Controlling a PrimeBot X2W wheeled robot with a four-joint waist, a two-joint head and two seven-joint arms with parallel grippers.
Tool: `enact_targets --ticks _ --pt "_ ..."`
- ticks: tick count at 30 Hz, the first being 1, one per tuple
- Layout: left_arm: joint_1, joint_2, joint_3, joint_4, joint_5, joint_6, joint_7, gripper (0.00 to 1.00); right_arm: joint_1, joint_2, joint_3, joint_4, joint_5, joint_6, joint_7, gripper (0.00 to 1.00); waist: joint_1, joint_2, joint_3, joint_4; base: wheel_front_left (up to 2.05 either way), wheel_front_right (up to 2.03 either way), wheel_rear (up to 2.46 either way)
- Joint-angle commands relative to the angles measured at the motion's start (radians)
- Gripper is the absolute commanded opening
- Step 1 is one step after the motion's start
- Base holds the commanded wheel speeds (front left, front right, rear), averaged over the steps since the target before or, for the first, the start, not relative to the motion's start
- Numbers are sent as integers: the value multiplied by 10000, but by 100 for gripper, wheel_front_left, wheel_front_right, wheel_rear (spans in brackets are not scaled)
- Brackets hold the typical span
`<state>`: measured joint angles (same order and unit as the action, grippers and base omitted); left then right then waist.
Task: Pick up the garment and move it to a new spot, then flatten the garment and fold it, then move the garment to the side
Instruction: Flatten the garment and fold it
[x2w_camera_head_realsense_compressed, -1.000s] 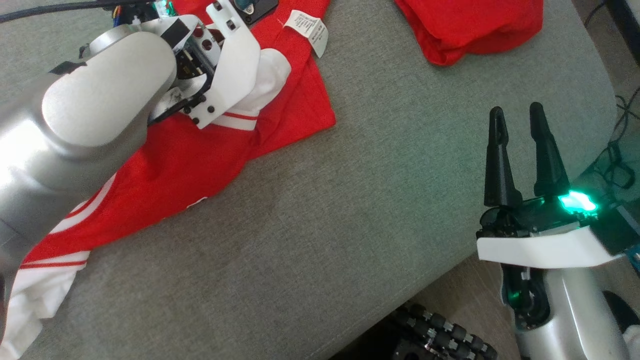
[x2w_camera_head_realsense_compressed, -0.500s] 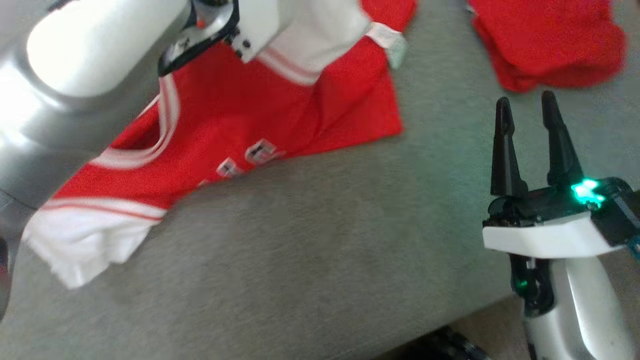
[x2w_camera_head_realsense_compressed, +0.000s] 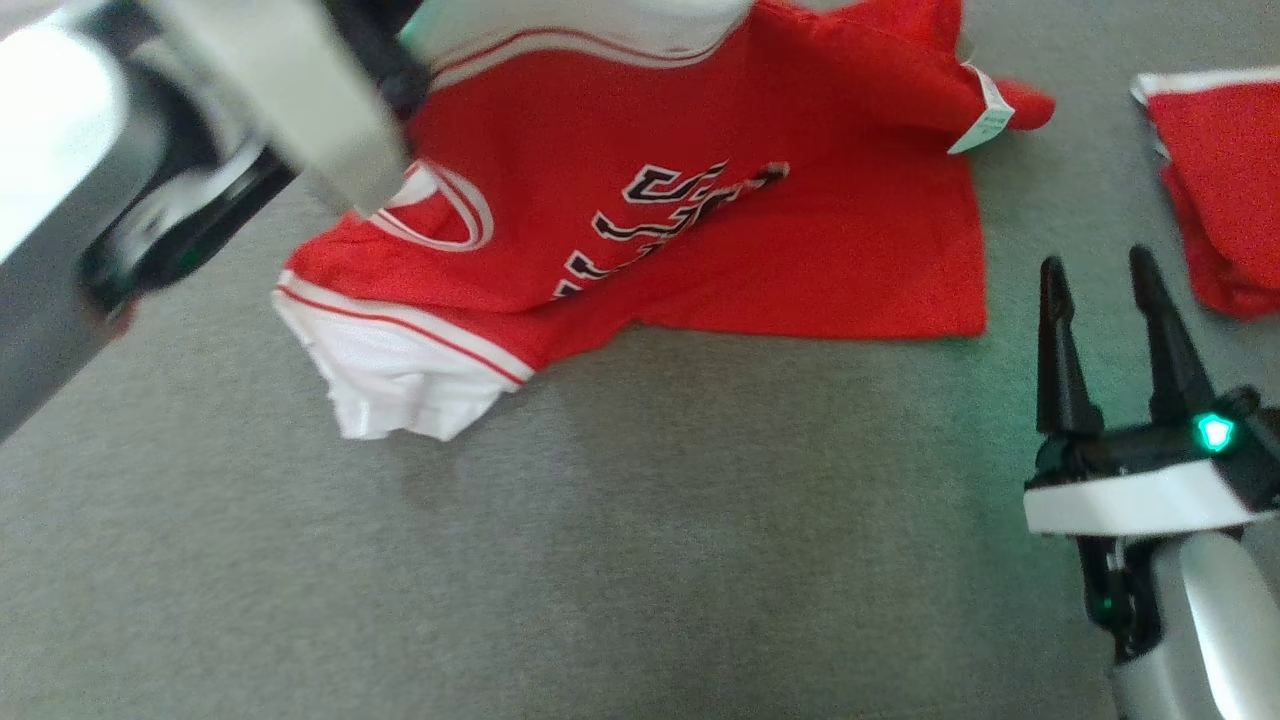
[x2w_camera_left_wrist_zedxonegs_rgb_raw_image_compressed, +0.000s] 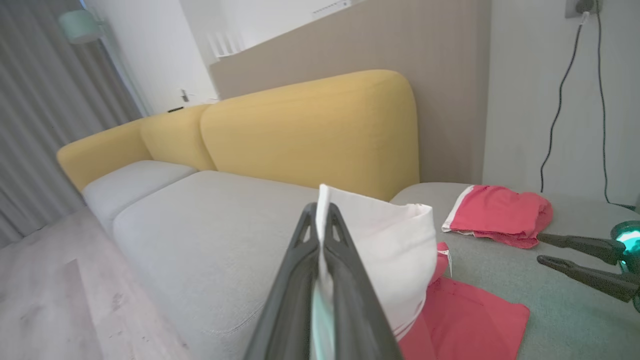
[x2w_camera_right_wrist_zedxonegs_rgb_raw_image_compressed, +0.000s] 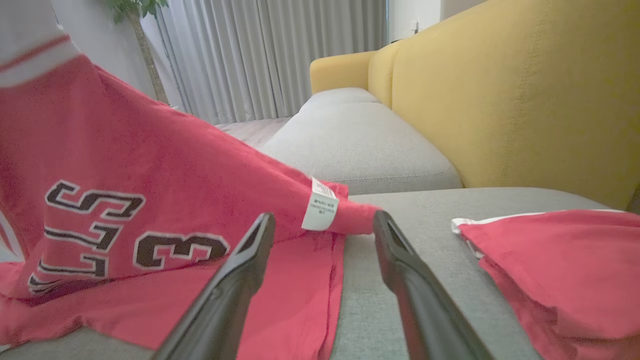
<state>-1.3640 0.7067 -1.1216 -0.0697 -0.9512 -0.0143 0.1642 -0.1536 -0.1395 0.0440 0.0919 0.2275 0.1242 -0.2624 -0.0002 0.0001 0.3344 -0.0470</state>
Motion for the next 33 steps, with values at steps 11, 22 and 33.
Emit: enact_targets --ticks 11,22,33 --pt "2801 3898 1602 -3990 -1291 2313 -1671 0 678 -738 420 -72 309 65 6 100 2 -1 -523 1476 0 0 0" --pt "3772 3491 1349 -2932 -990 2151 -3341 0 401 -2301 2744 1543 2022 65 6 100 2 -1 -107 2183 0 0 0" --pt "3725 3416 1385 -2689 -798 2105 -3568 0 426 -2693 2817 2244 1413 65 6 100 2 -1 -165 1736 0 0 0"
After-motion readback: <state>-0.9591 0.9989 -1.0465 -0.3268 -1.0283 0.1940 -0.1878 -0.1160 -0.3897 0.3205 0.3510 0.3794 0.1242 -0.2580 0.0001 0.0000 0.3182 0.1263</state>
